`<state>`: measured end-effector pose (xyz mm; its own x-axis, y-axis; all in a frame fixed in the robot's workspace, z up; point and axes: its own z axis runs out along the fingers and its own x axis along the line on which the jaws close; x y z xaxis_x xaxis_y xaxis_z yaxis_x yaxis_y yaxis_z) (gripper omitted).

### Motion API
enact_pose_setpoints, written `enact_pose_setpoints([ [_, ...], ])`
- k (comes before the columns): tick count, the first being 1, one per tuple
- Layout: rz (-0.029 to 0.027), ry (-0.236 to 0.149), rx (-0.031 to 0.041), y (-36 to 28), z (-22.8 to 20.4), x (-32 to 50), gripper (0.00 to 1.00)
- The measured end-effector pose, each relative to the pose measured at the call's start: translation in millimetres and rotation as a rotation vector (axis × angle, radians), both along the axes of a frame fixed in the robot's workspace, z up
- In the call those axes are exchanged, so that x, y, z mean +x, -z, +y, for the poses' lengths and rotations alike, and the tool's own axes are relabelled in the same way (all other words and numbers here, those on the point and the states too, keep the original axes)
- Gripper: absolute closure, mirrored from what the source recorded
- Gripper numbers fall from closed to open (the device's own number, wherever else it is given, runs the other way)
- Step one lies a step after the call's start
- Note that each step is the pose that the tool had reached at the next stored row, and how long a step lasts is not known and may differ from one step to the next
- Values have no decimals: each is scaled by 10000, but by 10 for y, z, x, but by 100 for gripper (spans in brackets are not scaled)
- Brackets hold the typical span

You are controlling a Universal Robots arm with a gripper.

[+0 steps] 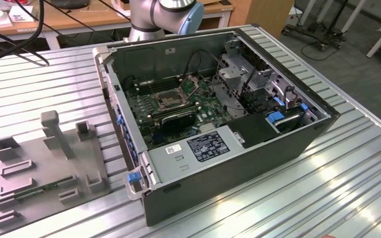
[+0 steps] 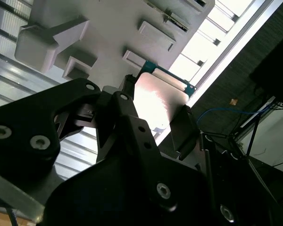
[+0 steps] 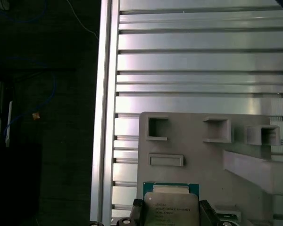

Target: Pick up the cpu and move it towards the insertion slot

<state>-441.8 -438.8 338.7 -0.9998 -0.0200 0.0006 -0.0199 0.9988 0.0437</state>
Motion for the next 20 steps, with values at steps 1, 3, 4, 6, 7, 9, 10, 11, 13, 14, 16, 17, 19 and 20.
enact_pose_setpoints([
  [1,-1,0,0,0,0,0,46],
  [3,1,0,-1,-4,0,0,46],
  [4,1,0,-1,-7,0,0,46],
  [6,1,0,-1,-7,0,0,46],
  [7,1,0,-1,-8,0,0,46],
  [9,4,0,-3,-17,0,0,46],
  [10,4,0,-3,-23,0,0,46],
  [11,2,0,-2,-29,0,0,46],
  [13,0,0,0,-41,0,0,46],
  [14,0,0,-1,-46,0,0,46],
  [16,1,0,-1,-54,0,0,46],
  [17,0,0,0,-56,0,0,46],
  [19,1,0,-1,-62,0,0,46],
  [20,1,0,-1,-63,0,0,46],
])
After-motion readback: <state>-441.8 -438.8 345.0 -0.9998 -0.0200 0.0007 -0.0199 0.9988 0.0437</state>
